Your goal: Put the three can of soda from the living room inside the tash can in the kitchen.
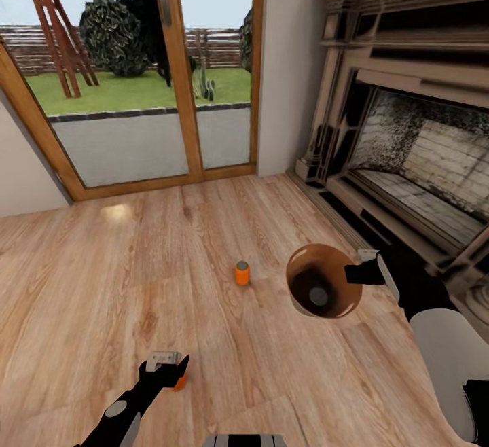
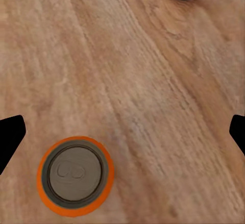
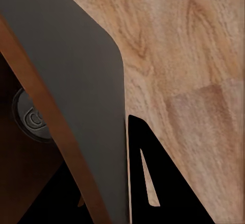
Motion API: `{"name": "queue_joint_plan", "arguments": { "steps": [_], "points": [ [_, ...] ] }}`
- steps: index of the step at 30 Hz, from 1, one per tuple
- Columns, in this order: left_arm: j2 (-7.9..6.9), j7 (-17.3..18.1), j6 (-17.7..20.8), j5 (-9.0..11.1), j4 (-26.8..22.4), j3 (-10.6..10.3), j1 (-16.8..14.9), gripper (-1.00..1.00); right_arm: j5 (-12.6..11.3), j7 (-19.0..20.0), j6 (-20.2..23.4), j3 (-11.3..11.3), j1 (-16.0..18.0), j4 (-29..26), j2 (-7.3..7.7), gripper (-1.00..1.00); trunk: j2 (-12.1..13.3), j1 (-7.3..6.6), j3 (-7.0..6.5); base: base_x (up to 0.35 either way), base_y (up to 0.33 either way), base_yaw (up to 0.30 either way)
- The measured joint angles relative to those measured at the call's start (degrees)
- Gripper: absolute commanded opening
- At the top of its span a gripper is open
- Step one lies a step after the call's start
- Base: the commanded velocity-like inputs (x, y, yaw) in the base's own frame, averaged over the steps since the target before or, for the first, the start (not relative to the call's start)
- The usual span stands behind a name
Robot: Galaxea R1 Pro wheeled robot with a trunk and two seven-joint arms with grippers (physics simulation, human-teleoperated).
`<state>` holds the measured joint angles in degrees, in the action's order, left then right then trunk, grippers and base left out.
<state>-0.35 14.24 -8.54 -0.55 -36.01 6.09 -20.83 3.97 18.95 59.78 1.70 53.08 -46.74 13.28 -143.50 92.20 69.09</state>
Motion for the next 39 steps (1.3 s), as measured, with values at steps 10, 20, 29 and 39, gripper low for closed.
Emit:
{"name": "queue_joint_plan", "arguments": {
  "steps": [10,20,29,39],
  "points": [
    [0.0,0.1,0.0,0.0,-0.1,0.0,0.0,1.0,-1.1,0.0,0.1,-0.1,-0.1,0.0,-0.05,-1.0,0.0,0.0,0.0,0.0,0.173,0.0],
    [0.0,0.0,0.0,0.0,0.0,0.0,0.0,1.0,-0.7,0.0,0.1,0.0,-0.2,0.0,-0.08,-1.0,0.0,0.0,0.0,0.0,0.01,0.0],
    [0.0,0.1,0.0,0.0,0.2,-0.1,0.0,1.0,-0.3,-0.1,0.1,-0.2,-0.2,0.0,-0.08,-1.0,-0.1,0.16,1.33,0.0,0.0,0.0],
    [0.0,0.4,0.0,-0.1,0.1,-0.1,0.0,1.0,-0.6,-0.1,0.1,0.1,-0.3,0.0,0.05,-1.0,-0.1,0.26,2.54,0.0,0.0,0.0]
  ]
}}
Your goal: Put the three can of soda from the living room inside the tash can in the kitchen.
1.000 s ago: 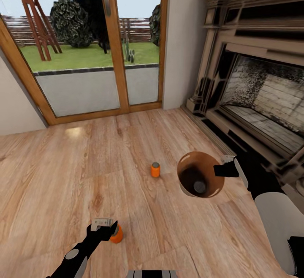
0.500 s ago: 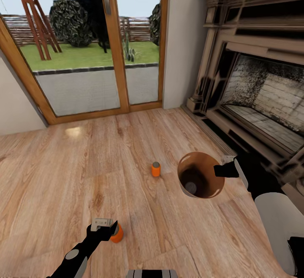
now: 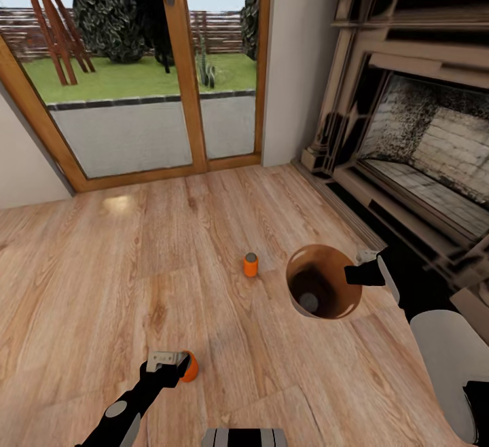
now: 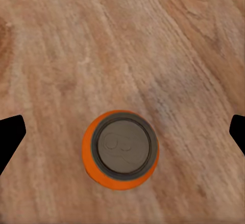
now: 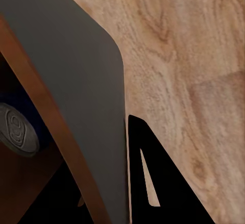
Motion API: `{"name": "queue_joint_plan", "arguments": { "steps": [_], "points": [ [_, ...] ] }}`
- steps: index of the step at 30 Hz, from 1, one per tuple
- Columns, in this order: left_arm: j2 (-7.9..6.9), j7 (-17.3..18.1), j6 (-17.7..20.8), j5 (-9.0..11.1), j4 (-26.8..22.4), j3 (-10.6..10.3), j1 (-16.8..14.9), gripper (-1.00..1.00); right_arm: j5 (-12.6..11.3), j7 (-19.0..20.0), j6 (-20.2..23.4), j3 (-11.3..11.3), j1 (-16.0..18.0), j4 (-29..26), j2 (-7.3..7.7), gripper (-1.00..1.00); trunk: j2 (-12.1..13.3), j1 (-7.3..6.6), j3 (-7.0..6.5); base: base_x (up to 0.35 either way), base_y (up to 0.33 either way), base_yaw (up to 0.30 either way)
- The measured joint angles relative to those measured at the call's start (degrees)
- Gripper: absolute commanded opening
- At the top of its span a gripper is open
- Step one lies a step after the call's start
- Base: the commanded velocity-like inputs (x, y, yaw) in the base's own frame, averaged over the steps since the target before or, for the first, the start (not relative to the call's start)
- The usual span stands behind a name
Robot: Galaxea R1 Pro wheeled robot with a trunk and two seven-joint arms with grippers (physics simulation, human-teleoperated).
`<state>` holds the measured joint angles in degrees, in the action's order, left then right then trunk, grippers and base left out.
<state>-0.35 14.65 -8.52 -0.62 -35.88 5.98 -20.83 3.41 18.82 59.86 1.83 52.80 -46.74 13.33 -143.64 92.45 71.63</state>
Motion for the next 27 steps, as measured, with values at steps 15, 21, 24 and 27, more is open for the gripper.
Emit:
{"name": "queue_joint_plan", "arguments": {
  "steps": [15,21,24,27],
  "points": [
    [0.01,0.0,0.0,0.0,-0.2,-1.7,0.0,1.0,-0.1,0.0,0.0,-0.1,0.0,0.0,0.05,-1.0,0.0,0.0,0.06,0.083,-0.046,0.0],
    [0.0,0.0,0.0,0.0,-0.2,-1.8,0.0,1.0,0.4,-0.4,0.0,-0.3,-0.1,0.0,-0.06,-1.0,0.0,0.03,0.28,0.005,-0.003,0.0],
    [0.0,0.0,0.0,0.0,-0.2,-1.8,0.0,1.0,0.0,-0.5,0.0,-0.2,-0.1,0.0,-0.08,-1.0,0.0,0.11,0.94,0.0,0.0,0.0],
    [-0.05,0.1,-0.1,0.0,-0.1,-1.9,0.0,1.0,0.1,-0.5,0.0,0.0,-0.1,0.0,0.0,-1.0,-0.1,0.19,1.65,0.0,0.0,0.0]
  ]
}}
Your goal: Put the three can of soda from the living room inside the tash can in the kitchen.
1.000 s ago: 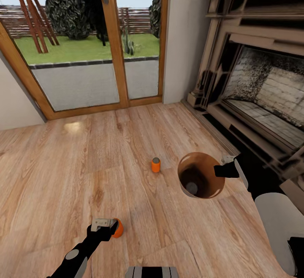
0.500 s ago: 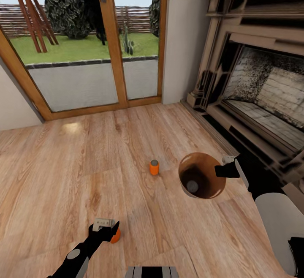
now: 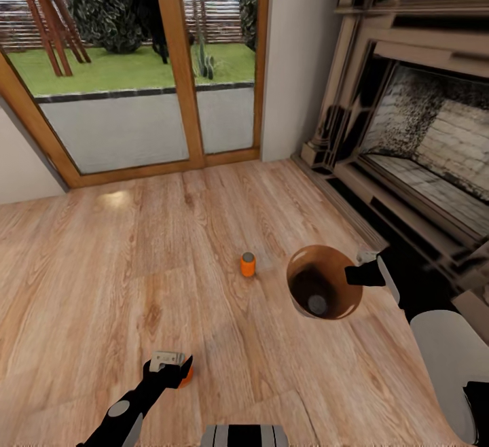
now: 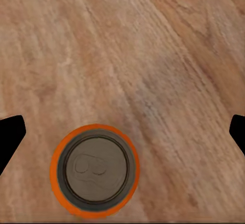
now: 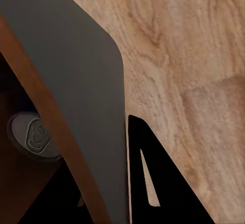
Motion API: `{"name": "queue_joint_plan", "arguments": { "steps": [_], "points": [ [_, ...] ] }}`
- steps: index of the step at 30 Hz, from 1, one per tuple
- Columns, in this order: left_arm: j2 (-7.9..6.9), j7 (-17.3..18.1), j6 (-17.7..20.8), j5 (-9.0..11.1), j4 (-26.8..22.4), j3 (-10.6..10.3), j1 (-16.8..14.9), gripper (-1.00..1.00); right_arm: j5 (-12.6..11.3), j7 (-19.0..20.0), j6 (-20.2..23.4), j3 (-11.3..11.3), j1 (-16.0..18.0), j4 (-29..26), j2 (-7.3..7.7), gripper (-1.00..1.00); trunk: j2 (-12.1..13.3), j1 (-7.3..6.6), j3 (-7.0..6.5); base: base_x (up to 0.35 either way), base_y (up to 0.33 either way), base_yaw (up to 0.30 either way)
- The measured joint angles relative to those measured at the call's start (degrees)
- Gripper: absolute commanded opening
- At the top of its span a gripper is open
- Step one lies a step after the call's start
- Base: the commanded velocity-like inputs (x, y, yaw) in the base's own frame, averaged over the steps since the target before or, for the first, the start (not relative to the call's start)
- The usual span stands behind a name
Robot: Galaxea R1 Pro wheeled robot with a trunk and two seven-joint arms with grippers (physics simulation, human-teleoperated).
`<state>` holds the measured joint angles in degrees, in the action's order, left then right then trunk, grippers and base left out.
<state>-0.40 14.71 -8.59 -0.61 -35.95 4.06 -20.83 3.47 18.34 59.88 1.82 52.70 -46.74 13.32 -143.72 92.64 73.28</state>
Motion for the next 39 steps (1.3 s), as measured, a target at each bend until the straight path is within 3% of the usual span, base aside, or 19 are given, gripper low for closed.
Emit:
{"name": "queue_joint_plan", "arguments": {
  "steps": [9,13,28,32,36,39],
  "points": [
    [-0.04,0.1,0.0,0.0,0.3,-0.1,0.0,1.0,0.0,-1.4,0.0,0.1,0.0,0.0,-0.09,-1.0,-0.1,0.23,2.64,0.0,0.0,0.0],
    [-0.04,0.1,-0.6,0.0,0.3,-0.1,0.0,1.0,0.0,-1.5,0.0,0.1,0.0,0.0,-0.06,-1.0,-0.1,0.23,3.0,0.0,0.0,0.0],
    [-0.03,0.1,-1.0,0.3,0.3,0.3,0.0,1.0,0.6,-1.7,-0.1,-0.2,0.0,0.0,0.02,-1.0,-0.1,0.23,3.33,0.0,0.034,0.0],
    [-0.03,0.0,-1.1,0.3,0.0,0.3,0.0,1.0,-1.1,-1.7,0.1,-0.2,0.0,0.0,0.03,-1.0,-0.1,0.22,3.33,0.0,0.073,0.0],
    [-0.04,0.0,-1.1,0.3,0.0,0.3,0.0,1.0,0.4,-2.2,0.0,-0.2,0.0,0.0,0.05,-1.0,-0.1,0.22,3.33,0.0,0.023,0.0],
    [-0.04,0.0,-1.1,0.2,0.0,0.2,0.0,1.0,0.0,-2.4,0.0,-0.3,0.0,0.0,-0.04,-1.0,-0.1,0.22,3.33,0.0,0.007,0.0]
  ]
}}
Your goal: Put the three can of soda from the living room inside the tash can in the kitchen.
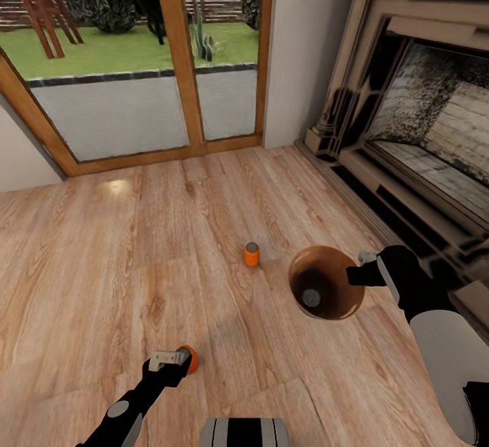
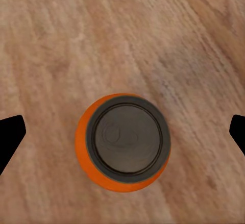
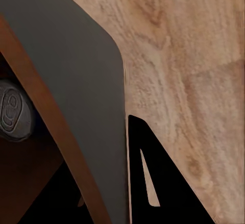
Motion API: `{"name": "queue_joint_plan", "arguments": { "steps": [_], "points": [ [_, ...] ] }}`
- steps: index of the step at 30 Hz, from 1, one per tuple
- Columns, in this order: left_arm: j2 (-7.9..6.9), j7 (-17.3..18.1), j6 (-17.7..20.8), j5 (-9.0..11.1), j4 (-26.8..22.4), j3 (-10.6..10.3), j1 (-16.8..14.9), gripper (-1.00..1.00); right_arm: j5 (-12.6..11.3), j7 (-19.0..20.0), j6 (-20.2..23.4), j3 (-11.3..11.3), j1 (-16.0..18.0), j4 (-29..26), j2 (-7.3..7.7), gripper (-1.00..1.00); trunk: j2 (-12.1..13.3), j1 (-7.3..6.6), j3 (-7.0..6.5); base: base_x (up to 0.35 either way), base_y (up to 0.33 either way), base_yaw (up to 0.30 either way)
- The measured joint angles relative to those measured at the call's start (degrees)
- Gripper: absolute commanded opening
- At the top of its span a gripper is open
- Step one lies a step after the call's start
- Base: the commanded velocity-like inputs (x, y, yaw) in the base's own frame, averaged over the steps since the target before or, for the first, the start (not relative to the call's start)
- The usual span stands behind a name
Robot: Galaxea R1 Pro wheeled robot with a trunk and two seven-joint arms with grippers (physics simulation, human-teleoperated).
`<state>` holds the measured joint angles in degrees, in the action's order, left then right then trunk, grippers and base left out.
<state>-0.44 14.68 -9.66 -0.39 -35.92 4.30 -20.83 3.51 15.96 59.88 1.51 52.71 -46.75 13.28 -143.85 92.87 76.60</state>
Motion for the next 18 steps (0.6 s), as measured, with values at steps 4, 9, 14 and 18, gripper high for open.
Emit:
{"name": "queue_joint_plan", "arguments": {
  "steps": [4,9,14,18],
  "points": [
    [0.05,0.0,0.1,-0.1,0.2,-0.1,0.0,1.0,-0.4,-0.1,0.0,-0.1,0.0,0.0,-0.07,-1.0,0.0,0.0,0.0,0.049,0.002,0.0],
    [0.03,0.0,0.0,-0.1,0.3,-0.2,0.0,1.0,-0.1,-0.1,0.0,-0.1,0.0,0.0,-0.07,-1.0,0.0,0.0,0.0,0.099,0.0,0.0],
    [0.03,0.0,0.0,-0.1,0.4,-0.2,0.0,1.0,-0.1,-0.1,0.0,-0.2,0.0,0.0,-0.08,-1.0,0.0,0.0,0.0,0.019,0.0,0.0],
    [0.04,0.0,0.0,-0.1,0.4,-0.2,0.0,1.0,-0.1,-0.1,0.0,-0.2,0.0,0.0,-0.08,-1.0,0.0,0.0,0.0,0.004,0.0,0.0]
  ]
}}
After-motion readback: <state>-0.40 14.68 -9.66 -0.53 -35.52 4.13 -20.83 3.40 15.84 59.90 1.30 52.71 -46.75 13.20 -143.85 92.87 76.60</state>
